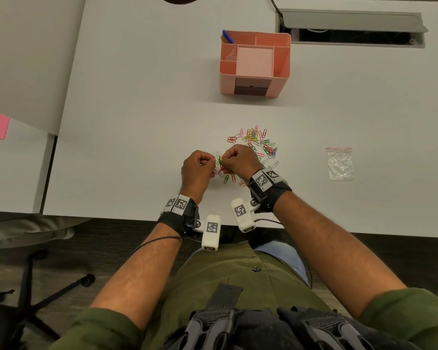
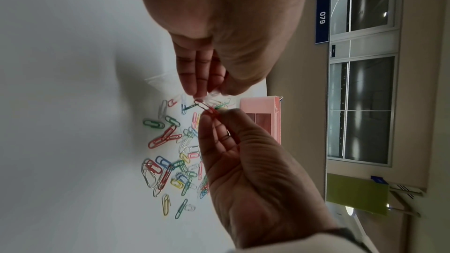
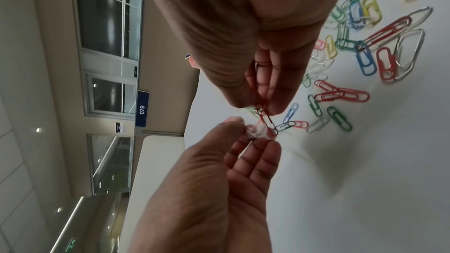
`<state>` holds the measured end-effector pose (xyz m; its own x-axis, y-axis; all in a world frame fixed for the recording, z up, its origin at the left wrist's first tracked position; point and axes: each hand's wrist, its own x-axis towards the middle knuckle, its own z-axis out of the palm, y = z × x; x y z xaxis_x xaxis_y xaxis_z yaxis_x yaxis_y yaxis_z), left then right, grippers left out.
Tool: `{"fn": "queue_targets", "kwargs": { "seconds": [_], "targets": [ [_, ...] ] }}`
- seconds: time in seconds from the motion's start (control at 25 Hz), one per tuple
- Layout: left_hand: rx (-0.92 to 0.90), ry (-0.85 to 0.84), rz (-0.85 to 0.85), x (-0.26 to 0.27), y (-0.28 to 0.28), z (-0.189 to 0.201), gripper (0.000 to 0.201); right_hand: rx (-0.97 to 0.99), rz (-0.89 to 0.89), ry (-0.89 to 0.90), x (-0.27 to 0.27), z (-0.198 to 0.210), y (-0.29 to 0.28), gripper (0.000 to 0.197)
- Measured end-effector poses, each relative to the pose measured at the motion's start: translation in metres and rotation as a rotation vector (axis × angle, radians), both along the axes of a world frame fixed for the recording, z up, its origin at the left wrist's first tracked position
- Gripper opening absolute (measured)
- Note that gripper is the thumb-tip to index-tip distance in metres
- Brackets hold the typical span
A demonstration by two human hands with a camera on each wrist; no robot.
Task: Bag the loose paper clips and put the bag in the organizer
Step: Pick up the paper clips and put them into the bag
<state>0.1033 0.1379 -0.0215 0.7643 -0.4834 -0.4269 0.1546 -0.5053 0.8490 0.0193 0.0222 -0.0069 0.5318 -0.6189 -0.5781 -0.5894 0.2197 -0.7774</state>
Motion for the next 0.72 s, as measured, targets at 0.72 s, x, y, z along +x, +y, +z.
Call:
{"fn": "queue_targets", "kwargs": {
  "seconds": [0.72],
  "targets": [
    [-0.037,0.042,-0.061,0.0061,-0.0007,0.0019,0.008,0.045,0.04,0.01,0.0097,0.0016,-0.0033,0.01]
  ]
}}
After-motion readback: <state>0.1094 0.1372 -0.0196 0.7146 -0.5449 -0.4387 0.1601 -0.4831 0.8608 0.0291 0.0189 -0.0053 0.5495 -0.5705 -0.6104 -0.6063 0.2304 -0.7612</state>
